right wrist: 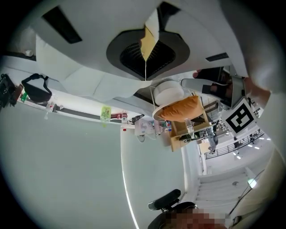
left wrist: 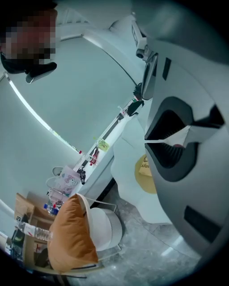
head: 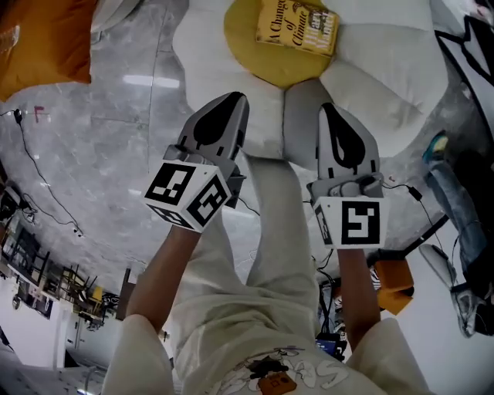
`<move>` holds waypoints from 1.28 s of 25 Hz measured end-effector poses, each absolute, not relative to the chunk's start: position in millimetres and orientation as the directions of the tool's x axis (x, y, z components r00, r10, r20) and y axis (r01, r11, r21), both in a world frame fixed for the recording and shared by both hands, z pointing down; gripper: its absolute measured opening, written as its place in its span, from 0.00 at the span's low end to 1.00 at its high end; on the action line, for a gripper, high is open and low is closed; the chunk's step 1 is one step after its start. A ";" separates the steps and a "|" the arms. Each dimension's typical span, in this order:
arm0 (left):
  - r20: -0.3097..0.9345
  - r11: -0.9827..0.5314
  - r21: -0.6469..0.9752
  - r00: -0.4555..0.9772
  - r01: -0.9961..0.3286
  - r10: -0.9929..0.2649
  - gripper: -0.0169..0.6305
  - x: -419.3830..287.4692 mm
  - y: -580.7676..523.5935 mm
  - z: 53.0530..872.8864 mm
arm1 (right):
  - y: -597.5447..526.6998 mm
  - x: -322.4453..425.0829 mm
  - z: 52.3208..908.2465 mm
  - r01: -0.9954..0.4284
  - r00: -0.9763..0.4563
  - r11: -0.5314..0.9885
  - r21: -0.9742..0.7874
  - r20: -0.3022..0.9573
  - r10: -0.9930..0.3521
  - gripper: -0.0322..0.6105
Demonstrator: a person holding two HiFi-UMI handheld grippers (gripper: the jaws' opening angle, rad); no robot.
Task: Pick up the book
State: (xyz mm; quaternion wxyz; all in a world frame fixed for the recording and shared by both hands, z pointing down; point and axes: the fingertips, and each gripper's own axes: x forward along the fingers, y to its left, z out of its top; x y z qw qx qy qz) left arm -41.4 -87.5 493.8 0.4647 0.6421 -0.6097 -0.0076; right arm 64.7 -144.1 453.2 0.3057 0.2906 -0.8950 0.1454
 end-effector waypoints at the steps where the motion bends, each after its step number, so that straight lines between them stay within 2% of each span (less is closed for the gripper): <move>1: 0.564 0.197 0.615 0.251 -0.764 -0.787 0.04 -43.7 -85.4 505.2 | -142.8 63.0 461.0 -0.606 -0.641 0.792 -0.075 0.636 -0.430 0.09; 3: 0.577 0.233 0.628 0.242 -0.743 -0.780 0.09 -46.0 -85.3 528.7 | -144.6 63.3 477.0 -0.605 -0.630 0.794 -0.062 0.646 -0.430 0.09; 9: 0.573 0.274 0.689 0.272 -0.671 -0.773 0.11 -46.1 -100.8 586.6 | -159.1 63.0 518.3 -0.610 -0.604 0.792 -0.029 0.664 -0.441 0.09; 14: 0.562 0.297 0.737 0.306 -0.607 -0.768 0.22 -48.9 -111.3 633.0 | -161.8 62.0 551.4 -0.611 -0.585 0.792 -0.016 0.682 -0.438 0.09; 20: 0.536 0.343 0.799 0.327 -0.493 -0.778 0.26 -52.8 -124.4 679.5 | -165.8 55.1 591.8 -0.606 -0.603 0.793 -0.067 0.688 -0.403 0.09; 24: 0.524 0.335 0.817 0.361 -0.470 -0.771 0.30 -45.8 -128.7 699.7 | -170.5 47.2 617.7 -0.546 -0.597 0.838 -0.015 0.709 -0.376 0.09; 32: 0.479 0.355 0.866 0.382 -0.351 -0.791 0.35 -40.1 -135.1 739.2 | -173.7 40.1 655.4 -0.544 -0.577 0.839 -0.027 0.738 -0.351 0.09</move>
